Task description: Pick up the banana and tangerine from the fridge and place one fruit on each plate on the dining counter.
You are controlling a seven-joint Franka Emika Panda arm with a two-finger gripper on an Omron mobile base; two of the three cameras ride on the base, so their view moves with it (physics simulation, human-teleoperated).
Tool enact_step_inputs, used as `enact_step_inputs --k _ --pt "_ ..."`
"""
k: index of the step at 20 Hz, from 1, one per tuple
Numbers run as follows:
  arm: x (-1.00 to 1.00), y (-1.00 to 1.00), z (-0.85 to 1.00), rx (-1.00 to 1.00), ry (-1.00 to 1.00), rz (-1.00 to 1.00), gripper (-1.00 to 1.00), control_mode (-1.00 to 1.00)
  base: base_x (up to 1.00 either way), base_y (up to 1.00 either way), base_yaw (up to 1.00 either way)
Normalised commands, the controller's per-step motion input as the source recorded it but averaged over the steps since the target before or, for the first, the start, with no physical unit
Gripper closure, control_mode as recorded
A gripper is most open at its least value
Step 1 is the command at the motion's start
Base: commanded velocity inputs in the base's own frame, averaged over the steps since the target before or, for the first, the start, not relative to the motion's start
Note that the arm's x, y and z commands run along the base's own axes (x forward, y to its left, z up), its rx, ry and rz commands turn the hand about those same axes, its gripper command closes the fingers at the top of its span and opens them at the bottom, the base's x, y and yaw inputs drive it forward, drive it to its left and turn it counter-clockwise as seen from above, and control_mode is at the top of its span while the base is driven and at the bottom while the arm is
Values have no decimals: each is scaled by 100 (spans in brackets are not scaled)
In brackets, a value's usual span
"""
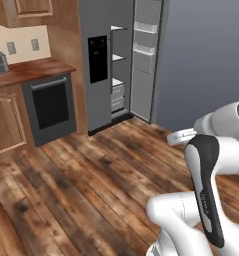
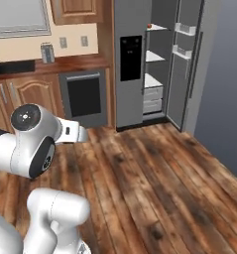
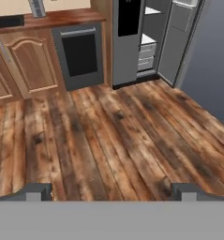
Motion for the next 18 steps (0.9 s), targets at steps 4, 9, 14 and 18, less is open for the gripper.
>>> enact_step_inputs --k 4,9,14,18 --pt "0 0 0 0 0 0 -100 100 100 -8 20" --pt "0 0 0 0 0 0 -100 100 99 -6 16" --pt "0 0 0 0 0 0 -100 100 93 -16 12" --pt "0 0 0 0 0 0 -100 100 73 -42 10"
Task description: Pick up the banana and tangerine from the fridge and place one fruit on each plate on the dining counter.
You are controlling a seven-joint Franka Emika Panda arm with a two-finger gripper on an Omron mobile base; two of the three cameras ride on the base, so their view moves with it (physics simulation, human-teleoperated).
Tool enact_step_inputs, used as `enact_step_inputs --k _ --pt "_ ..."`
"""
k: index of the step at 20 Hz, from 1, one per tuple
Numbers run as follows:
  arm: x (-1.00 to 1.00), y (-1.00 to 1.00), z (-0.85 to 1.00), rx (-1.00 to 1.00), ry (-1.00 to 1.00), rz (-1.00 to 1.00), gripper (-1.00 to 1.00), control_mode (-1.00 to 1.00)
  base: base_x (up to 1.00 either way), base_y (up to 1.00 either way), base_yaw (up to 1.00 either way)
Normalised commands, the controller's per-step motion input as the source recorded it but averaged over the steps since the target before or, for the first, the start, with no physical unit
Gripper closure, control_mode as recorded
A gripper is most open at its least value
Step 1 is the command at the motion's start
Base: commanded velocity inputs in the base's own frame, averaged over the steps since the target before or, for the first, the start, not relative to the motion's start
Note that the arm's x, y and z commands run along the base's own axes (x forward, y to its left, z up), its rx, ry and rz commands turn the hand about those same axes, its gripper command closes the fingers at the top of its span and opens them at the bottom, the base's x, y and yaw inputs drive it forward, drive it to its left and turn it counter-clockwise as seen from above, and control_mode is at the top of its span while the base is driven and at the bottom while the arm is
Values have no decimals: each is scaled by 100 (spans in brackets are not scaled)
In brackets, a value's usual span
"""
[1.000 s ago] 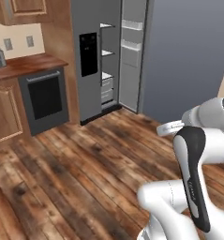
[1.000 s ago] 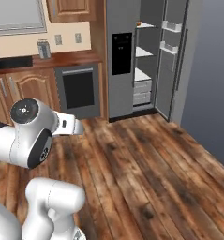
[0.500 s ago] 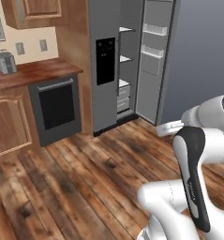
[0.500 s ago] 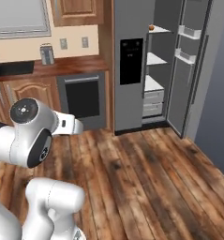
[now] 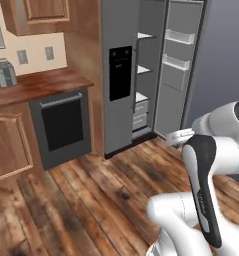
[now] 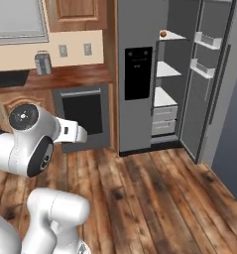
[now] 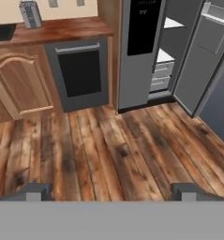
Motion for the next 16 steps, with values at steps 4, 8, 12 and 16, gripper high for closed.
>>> enact_step_inputs --k 4,8,12,16 --pt "0 0 0 0 0 0 -100 100 80 -44 9" --pt "0 0 0 0 0 0 -100 100 85 -41 9" --pt "0 0 0 0 0 0 -100 100 86 -35 8" --pt "0 0 0 0 0 0 -100 100 88 -36 10"
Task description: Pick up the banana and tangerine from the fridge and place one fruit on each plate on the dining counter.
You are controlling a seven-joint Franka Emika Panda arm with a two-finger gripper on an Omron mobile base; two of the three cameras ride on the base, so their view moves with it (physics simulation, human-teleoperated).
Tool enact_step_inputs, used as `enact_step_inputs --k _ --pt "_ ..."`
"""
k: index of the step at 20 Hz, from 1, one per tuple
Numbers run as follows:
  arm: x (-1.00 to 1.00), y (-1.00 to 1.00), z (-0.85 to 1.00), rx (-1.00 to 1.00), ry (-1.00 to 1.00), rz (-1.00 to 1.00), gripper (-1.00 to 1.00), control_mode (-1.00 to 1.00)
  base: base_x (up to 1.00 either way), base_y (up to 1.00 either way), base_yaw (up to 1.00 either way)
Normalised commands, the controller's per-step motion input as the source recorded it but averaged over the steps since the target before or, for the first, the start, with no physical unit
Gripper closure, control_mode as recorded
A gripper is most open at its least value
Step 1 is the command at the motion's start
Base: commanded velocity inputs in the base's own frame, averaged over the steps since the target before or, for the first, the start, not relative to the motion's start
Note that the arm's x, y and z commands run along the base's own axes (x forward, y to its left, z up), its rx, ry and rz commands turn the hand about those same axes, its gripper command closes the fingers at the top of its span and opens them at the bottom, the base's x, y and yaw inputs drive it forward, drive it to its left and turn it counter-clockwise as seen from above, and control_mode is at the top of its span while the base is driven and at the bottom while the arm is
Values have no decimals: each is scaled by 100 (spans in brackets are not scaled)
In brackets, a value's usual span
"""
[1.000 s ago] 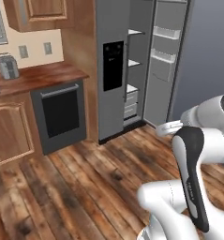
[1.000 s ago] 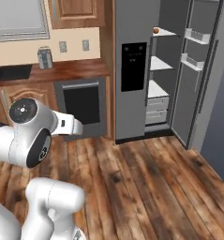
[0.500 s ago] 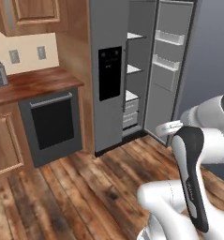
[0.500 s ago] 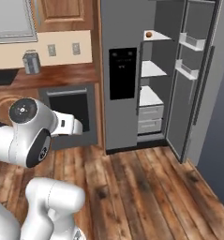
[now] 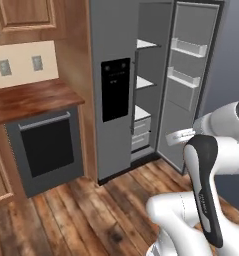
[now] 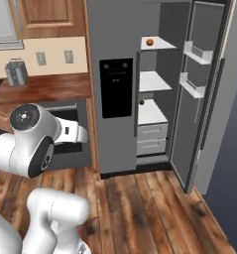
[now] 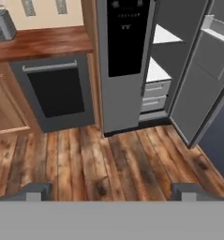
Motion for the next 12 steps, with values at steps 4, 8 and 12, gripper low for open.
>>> enact_step_inputs --k 4,8,12 --pt "0 0 0 0 0 0 -100 100 87 -38 12" --pt "0 0 0 0 0 0 -100 100 88 -33 13" --pt "0 0 0 0 0 0 -100 100 85 -32 15"
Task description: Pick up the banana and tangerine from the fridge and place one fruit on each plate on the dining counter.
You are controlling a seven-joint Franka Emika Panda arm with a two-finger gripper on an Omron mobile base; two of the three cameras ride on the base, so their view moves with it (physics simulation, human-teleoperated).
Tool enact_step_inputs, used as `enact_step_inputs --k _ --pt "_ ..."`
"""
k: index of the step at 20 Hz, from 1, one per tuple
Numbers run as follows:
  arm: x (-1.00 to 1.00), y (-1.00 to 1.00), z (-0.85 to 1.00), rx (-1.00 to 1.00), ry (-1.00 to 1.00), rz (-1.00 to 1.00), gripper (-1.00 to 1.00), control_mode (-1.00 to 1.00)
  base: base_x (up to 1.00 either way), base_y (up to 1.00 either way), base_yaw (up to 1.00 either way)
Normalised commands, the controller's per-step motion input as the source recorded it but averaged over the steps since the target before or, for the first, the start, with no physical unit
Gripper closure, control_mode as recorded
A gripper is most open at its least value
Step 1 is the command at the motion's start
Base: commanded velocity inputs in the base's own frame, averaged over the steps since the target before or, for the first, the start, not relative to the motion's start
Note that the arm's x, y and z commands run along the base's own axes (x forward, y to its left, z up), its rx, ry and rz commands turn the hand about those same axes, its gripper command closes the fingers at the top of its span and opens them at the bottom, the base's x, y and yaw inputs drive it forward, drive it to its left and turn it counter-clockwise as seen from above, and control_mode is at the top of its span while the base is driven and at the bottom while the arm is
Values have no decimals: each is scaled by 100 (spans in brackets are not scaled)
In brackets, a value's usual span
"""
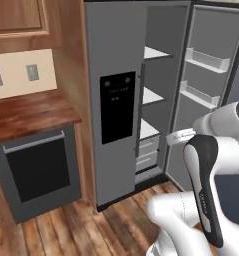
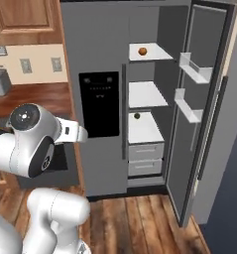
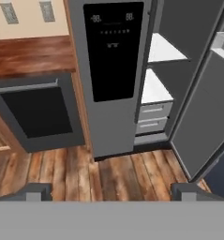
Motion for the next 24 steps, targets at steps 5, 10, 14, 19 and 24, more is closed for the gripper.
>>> enact_step_inputs --k 5,10,14,19,24 --pt "0 0 0 0 0 0 -100 100 77 -36 16" --pt "0 0 0 0 0 0 -100 100 68 -38 17" --pt "0 0 0 0 0 0 -100 100 53 -38 19" --pt "0 0 0 0 0 0 -100 100 44 -35 20" --pt "0 0 0 0 0 0 -100 100 44 -39 20"
